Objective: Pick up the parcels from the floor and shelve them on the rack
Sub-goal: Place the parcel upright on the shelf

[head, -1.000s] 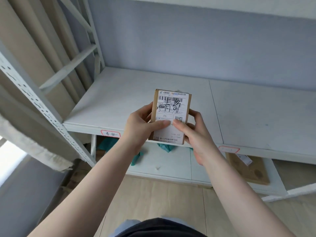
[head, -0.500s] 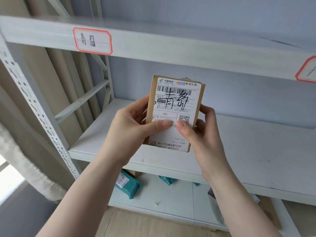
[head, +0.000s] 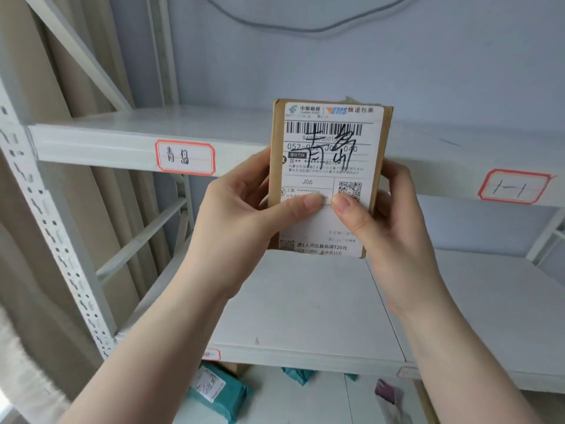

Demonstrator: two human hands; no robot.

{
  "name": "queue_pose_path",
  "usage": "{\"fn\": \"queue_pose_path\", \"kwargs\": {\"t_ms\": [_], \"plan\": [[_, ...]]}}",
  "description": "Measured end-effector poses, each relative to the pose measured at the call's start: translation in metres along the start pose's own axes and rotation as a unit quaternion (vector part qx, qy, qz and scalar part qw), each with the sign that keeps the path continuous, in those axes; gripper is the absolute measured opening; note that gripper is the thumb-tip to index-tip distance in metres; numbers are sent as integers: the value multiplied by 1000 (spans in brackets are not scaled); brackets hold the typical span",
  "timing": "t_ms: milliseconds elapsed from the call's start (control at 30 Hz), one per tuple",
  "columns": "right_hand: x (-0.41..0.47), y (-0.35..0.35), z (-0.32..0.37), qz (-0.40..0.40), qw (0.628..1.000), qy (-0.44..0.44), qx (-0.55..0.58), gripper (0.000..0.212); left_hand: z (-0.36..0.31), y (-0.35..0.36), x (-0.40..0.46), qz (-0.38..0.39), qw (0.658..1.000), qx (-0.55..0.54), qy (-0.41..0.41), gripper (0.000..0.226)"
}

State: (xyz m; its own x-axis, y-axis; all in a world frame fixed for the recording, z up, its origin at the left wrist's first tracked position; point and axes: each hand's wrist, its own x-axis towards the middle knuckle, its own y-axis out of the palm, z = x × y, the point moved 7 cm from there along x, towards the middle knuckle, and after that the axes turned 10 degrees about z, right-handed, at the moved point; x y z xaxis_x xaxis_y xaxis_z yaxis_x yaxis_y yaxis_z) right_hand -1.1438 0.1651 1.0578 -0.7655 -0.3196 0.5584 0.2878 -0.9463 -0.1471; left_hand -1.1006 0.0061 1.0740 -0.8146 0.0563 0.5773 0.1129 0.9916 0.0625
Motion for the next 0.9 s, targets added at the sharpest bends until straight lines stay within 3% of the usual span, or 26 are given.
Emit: {"fn": "queue_pose_path", "kwargs": {"t_ms": [200, 900], "plan": [[50, -7, 25, 18, 1000, -5, -20, 61, -20, -8, 44, 0, 1000, 22, 20, 36], [196, -62, 5, 36, 994, 94, -50, 53, 6, -15, 205, -10, 994, 75, -76, 17]]}}
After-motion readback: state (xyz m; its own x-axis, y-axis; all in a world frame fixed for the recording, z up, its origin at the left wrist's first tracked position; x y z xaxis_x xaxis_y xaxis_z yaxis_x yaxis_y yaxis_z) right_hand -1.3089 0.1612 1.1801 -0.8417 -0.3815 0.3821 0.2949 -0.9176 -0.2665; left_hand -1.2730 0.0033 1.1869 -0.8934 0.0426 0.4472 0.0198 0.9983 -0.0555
